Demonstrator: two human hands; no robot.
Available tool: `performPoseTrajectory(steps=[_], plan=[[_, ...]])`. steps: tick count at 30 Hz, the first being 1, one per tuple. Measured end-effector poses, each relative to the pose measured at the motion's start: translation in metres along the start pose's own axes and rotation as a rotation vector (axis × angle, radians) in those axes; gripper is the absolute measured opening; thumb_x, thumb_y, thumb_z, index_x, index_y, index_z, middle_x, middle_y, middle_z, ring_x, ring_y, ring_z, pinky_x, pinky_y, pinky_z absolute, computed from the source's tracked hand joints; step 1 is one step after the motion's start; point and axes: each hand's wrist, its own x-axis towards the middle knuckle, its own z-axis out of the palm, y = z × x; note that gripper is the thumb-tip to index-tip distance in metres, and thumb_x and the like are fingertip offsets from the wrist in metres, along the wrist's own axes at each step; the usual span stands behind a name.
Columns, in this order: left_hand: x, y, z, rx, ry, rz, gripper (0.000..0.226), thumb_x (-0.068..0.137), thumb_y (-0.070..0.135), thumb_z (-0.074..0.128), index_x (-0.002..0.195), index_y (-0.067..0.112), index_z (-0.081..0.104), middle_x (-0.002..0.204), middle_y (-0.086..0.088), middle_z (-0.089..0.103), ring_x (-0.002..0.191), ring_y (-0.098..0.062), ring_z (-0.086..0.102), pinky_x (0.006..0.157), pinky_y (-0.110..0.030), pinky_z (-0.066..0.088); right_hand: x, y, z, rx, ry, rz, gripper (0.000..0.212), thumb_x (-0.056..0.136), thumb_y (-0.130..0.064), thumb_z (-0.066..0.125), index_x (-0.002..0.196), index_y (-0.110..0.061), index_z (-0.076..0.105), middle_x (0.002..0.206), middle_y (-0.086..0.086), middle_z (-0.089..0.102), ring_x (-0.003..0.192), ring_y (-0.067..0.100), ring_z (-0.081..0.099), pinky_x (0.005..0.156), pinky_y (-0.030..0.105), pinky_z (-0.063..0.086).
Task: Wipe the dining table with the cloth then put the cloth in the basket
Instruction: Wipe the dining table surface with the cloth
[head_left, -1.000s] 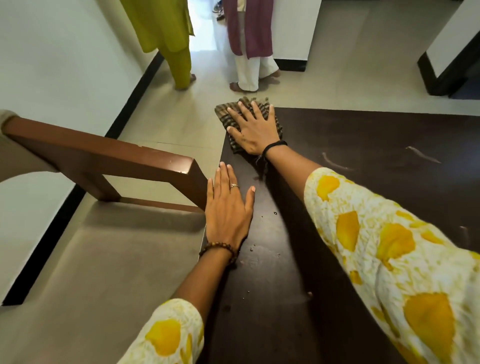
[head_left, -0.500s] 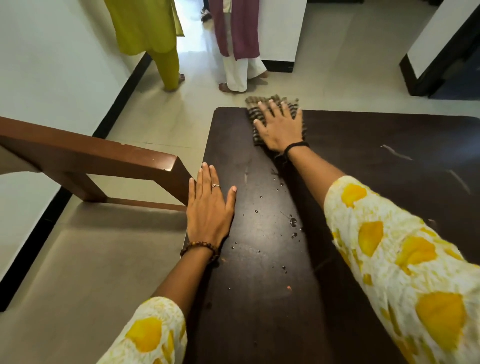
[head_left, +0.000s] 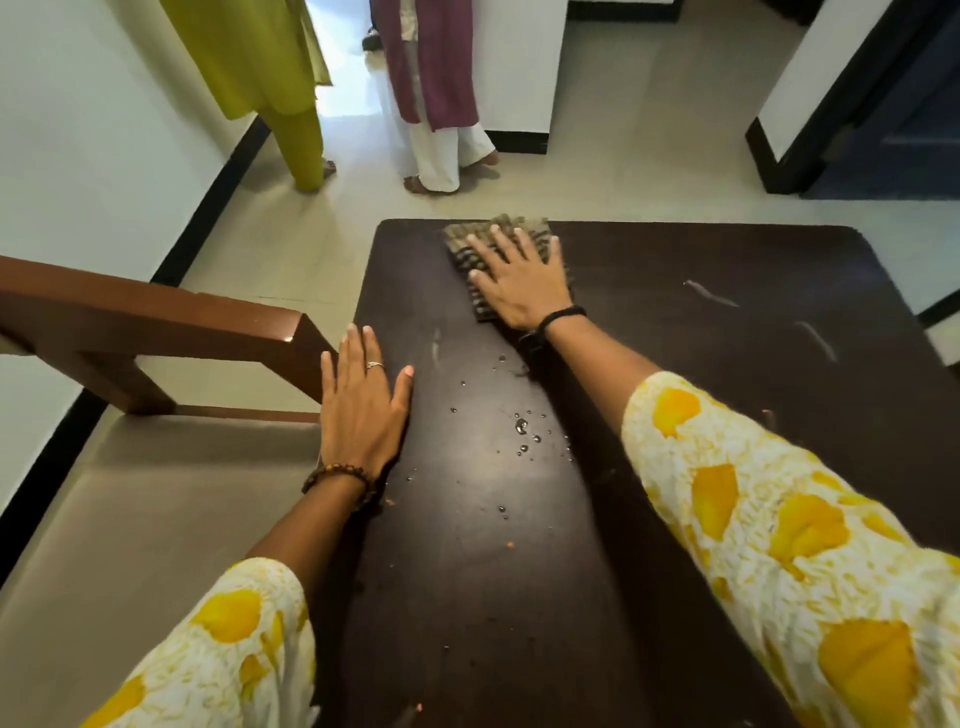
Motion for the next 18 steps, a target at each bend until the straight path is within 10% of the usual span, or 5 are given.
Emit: performPoseTrajectory(steps=[9,18], plan=[[-0.031,0.094,0.006,-0.212,0.071,0.256,0.061,0.094,0.036,0.015,0.145,0.003,0.014,0.154,-0.016,0.009,0.142,-0.024,0.004,0.112,-0.031,-0.007,-0.05,0.11,-0.019,0.157,-0.037,0.631,0.053,0.099,-0.044,0.022,0.148,-0.035,0.006,0.159,0.001,-0.002,0.144,0.031,-0.003,0.11,0.063,-0.002],[-0.053,0.172,0.052,-0.069,0.016,0.081,0.074,0.087,0.042,-0.007,0.144,-0.001,0.007,0.153,-0.019,0.011,0.142,-0.03,0.007,0.112,-0.039,-0.005,-0.036,0.076,-0.017,0.068,-0.138,0.098,0.05,0.1,-0.046,0.02,0.147,-0.04,0.004,0.159,-0.003,-0.001,0.145,0.027,0.002,0.113,0.056,0.002]])
